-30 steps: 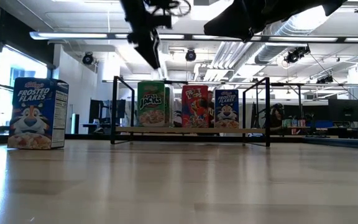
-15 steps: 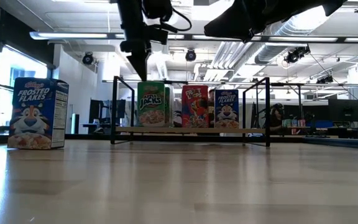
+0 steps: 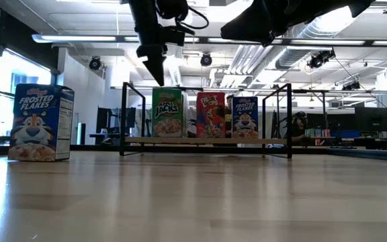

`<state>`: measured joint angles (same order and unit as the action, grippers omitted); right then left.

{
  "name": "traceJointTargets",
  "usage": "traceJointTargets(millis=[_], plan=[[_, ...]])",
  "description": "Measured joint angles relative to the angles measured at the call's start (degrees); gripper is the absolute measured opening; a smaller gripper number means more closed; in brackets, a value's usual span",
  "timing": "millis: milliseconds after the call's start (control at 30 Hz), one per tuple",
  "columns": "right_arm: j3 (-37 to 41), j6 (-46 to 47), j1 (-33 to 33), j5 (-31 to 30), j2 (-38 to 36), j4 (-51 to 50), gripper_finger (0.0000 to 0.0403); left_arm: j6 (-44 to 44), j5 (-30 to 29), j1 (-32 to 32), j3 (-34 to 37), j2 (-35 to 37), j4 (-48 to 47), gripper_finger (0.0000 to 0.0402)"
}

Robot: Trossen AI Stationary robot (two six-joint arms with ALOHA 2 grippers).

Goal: Stack cereal on shelf
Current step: Put the green cereal box on the shelf aligned with the other green cereal boxes

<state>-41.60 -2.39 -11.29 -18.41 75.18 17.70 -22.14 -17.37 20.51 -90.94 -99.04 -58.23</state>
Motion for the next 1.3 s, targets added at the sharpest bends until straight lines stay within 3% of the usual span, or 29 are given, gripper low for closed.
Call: traceJointTargets(millis=[100,233,500,933,1300], plan=[[0.00,0.00,0.00,0.00,0.00,0.01,0.0099,0.04,-0.13,-0.43,-2.04,0.66,-3.95,0.0005],[0.00,0.00,0.00,0.00,0.00,-0.13,0.0099,1.80,3.95,-1.17,-3.23,0.67,-9.24,0.0005],[0.00,-0.04,0.00,0.00,0.00,-0.35,0.0099,5.45,3.77,-1.43,0.59,0.52,-2.90,0.0005],[0.00,0.00,0.00,0.85,0.00,-0.35,0.0099,7.64,4.74,-0.74,4.36,0.57,-1.86,0.0005],[0.00,0.01,0.00,0.85,0.00,-0.41,0.0099,7.01,1.76,0.66,4.88,0.58,2.58,0.0005]])
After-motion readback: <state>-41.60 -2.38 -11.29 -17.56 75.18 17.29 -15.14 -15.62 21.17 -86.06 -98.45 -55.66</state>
